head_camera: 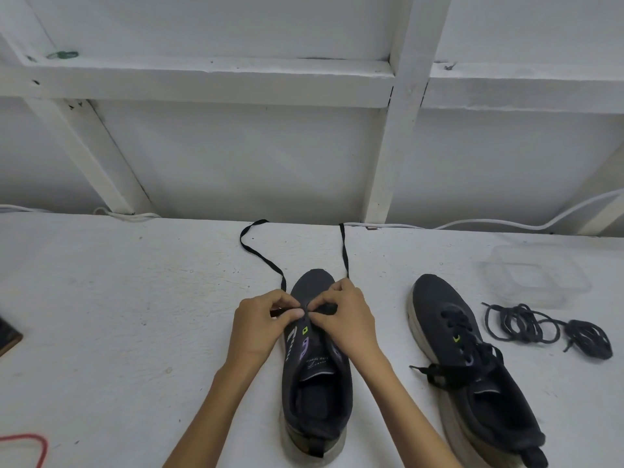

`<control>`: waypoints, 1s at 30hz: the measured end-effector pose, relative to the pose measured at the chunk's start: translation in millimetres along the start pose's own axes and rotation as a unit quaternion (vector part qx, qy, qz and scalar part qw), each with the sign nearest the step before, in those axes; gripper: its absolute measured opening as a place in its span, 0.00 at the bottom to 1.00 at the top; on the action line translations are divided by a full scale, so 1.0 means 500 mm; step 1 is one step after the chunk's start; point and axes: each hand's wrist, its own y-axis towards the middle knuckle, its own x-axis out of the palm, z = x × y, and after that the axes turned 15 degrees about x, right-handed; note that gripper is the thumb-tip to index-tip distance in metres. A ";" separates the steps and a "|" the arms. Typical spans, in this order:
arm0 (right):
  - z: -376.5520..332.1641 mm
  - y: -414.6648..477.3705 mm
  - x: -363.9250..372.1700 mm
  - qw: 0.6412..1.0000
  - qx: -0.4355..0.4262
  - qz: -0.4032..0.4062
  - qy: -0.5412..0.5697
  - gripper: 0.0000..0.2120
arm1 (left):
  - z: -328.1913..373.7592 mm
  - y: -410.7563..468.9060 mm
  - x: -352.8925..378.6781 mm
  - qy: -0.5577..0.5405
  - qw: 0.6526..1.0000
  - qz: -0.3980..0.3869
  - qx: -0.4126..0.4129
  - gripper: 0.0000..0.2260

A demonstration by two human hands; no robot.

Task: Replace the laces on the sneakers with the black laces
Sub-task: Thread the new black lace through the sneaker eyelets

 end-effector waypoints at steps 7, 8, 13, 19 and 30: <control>0.006 -0.012 0.021 0.998 -0.003 0.059 0.000 0.04 | -0.011 -0.013 -0.004 0.018 0.999 -0.024 0.029 0.12; 0.005 -0.014 0.022 0.998 -0.005 0.065 -0.002 0.04 | -0.012 -0.012 -0.004 0.029 0.999 -0.021 0.029 0.13; 0.001 -0.018 0.027 0.994 -0.028 0.100 -0.032 0.04 | -0.002 -0.007 0.003 0.068 0.998 -0.016 0.005 0.11; 0.003 -0.013 0.026 0.985 -0.092 0.114 -0.096 0.02 | -0.009 -0.011 0.007 0.022 0.999 -0.031 0.001 0.07; 0.005 0.027 -0.018 0.969 -0.172 -0.003 -0.177 0.06 | -0.003 -0.006 0.016 0.028 0.998 -0.058 -0.016 0.11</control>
